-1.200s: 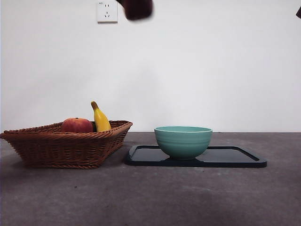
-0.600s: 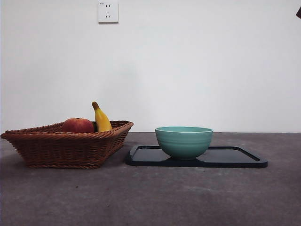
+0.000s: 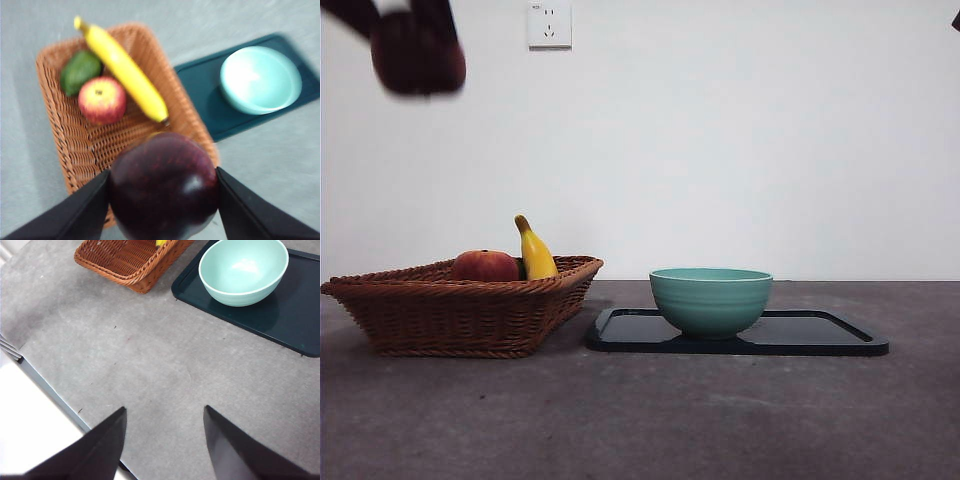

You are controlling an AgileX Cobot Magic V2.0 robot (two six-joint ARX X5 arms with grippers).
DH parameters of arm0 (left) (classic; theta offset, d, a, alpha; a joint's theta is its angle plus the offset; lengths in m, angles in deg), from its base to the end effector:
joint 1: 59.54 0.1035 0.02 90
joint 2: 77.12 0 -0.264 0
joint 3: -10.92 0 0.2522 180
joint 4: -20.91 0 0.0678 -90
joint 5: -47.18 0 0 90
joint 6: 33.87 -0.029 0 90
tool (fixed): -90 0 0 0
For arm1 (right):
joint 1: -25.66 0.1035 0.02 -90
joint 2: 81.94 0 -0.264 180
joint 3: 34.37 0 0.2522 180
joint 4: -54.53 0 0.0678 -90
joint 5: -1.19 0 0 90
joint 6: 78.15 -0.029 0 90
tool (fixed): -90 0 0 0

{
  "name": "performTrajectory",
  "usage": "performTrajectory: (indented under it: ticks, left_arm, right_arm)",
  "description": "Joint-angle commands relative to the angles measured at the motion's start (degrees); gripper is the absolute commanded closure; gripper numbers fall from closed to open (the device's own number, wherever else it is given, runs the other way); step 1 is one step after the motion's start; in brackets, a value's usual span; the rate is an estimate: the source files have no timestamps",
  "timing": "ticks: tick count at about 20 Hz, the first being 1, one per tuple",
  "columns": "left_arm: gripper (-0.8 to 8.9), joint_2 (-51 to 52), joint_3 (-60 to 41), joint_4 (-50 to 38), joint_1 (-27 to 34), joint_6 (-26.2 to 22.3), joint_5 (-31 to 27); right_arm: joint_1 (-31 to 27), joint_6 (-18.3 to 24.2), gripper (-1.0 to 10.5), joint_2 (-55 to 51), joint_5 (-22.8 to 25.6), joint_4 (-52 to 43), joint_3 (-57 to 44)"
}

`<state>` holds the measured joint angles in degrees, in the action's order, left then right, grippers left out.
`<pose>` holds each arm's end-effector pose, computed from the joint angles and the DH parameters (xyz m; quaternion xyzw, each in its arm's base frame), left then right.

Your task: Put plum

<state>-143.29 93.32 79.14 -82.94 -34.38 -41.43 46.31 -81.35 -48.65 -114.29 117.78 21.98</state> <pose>0.2084 -0.0910 0.3507 0.0725 0.3509 -0.2020 0.9115 0.0921 0.0481 0.2865 0.0386 0.3534 0.3582 0.8633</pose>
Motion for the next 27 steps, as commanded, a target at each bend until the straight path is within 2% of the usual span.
performTrajectory:
  ticks: [1, 4, 7, 11, 18, 27]
  left_arm:
    - [5.7, -1.03, -5.62, -9.66, 0.33, -0.59, -0.17]
    - [5.7, -3.69, -11.08, -18.49, 1.27, -2.82, -0.17]
    - [5.7, -9.27, -11.45, -22.6, 2.1, -6.19, -0.17]
    - [5.7, -17.05, -11.45, -26.1, 3.52, -6.56, -0.15]
    - [5.7, -25.7, -11.45, -29.94, 5.14, -7.67, -0.15]
    - [5.64, -28.92, -11.45, -31.19, 5.11, -7.82, -0.15]
  right_arm:
    - [0.35, 0.26, 7.0, 0.15, -0.07, -0.37, 0.59]
    - [0.35, 0.2, 7.0, 0.15, -0.13, -0.37, 0.59]
    - [0.35, -0.72, 7.0, 0.15, -0.13, -0.37, 0.59]
    - [0.33, -0.9, 7.0, 0.15, -0.09, -0.37, 0.59]
    - [0.33, -1.36, 7.0, 0.15, -0.04, -0.37, 0.59]
    - [0.33, -2.12, 7.0, 0.17, -0.04, -1.16, 0.59]
